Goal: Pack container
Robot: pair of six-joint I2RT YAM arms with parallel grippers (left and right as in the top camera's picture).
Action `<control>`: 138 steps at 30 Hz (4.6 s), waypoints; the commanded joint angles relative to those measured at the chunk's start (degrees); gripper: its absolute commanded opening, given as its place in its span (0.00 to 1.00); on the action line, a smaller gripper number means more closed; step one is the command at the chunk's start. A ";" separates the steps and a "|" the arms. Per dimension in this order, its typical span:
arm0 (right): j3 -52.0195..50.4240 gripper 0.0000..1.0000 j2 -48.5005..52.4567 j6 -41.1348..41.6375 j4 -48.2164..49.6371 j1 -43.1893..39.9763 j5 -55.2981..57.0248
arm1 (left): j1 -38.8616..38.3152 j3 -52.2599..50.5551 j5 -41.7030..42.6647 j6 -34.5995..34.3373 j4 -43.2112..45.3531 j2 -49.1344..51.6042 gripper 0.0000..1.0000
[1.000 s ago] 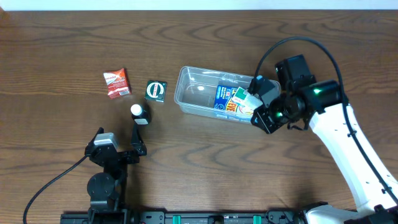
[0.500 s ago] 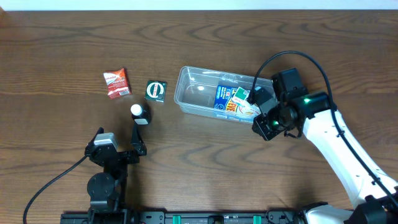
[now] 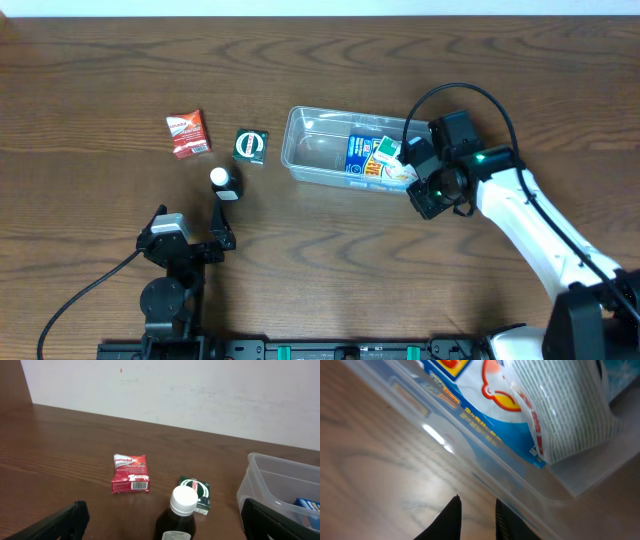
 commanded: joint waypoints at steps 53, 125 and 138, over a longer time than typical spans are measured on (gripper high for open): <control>21.94 0.99 -4.55 16.57 -5.57 -26.12 9.09 | 0.35 -1.33 0.81 0.96 -1.73 -0.28 0.98; 21.94 0.99 -4.55 16.57 -5.57 -26.12 9.09 | 8.33 109.90 4.22 -6.16 -65.48 128.52 0.98; 21.94 0.99 -4.55 16.57 -5.57 -26.12 9.09 | 9.25 109.77 4.22 -2.69 -65.20 129.81 0.98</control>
